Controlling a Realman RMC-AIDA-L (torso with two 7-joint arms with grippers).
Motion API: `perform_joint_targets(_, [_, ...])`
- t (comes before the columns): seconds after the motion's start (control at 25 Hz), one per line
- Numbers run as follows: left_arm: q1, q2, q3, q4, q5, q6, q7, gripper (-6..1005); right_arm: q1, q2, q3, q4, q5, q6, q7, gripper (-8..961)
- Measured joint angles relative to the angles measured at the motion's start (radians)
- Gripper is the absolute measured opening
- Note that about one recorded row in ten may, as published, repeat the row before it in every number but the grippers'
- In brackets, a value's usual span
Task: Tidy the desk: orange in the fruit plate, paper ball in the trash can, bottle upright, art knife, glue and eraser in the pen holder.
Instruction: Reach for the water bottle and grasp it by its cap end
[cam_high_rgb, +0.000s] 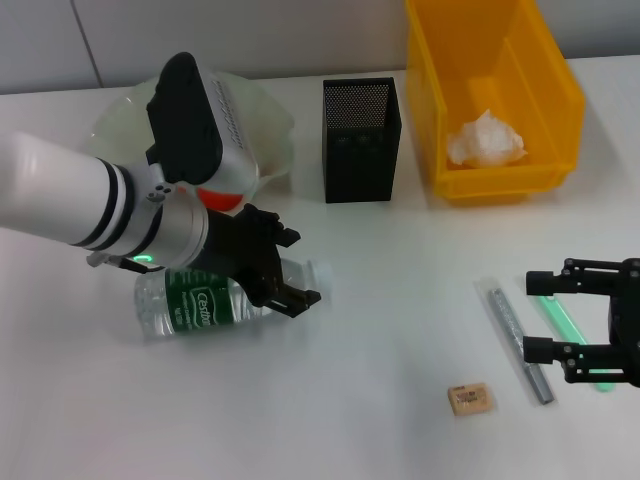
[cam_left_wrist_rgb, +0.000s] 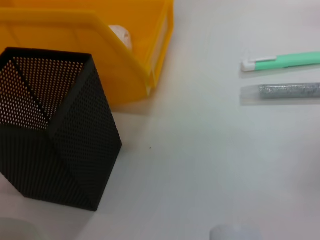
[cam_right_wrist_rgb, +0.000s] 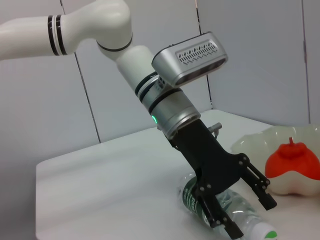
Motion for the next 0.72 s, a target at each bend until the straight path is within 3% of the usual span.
perform_joint_targets(0.72, [-0.001,0.000,0.098,-0.002,-0.011,-0.063,-0.023,739,0.002,0.001,0.003,0.017,-0.001,0.005,-0.002,729])
